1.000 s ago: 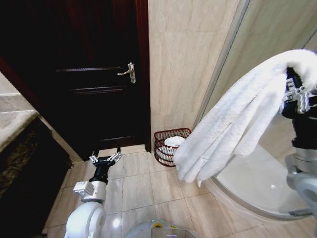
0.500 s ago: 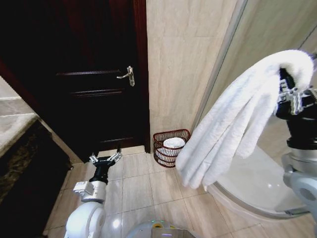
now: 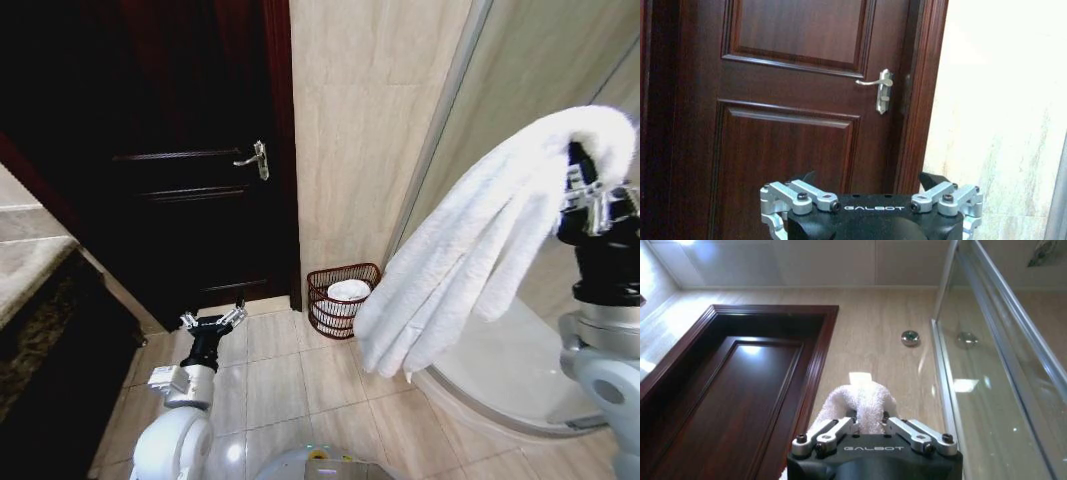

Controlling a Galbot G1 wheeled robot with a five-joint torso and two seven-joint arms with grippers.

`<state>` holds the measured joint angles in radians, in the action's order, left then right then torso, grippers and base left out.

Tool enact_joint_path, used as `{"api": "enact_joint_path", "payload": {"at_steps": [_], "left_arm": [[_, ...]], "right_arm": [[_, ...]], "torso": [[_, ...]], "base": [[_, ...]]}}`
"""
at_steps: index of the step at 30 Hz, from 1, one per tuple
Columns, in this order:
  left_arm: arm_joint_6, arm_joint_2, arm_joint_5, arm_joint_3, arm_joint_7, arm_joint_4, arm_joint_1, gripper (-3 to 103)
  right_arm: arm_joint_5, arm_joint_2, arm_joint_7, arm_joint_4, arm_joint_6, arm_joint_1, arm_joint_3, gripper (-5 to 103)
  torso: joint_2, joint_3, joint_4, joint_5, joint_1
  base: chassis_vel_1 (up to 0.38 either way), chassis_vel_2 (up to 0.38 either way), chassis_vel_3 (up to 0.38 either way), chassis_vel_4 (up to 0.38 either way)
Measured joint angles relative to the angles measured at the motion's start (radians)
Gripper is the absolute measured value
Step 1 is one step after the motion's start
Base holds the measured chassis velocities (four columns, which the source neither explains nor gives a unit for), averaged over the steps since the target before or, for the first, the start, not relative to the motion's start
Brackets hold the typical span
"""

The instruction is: Discard the used towel into the hamper.

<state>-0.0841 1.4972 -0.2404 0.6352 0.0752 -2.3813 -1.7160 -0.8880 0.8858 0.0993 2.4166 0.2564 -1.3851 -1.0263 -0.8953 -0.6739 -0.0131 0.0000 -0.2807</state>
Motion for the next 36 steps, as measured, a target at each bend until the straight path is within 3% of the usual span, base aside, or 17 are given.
{"api": "enact_joint_path", "payload": {"at_steps": [36], "left_arm": [[0.000,0.000,0.000,0.000,0.000,0.000,0.000,100]], "right_arm": [[-0.009,-0.025,0.037,-0.046,0.000,0.060,0.033,10]], "torso": [[-0.168,-0.093,0.0000,0.0001,-0.076]], "base": [[0.000,0.000,0.000,0.000]]}}
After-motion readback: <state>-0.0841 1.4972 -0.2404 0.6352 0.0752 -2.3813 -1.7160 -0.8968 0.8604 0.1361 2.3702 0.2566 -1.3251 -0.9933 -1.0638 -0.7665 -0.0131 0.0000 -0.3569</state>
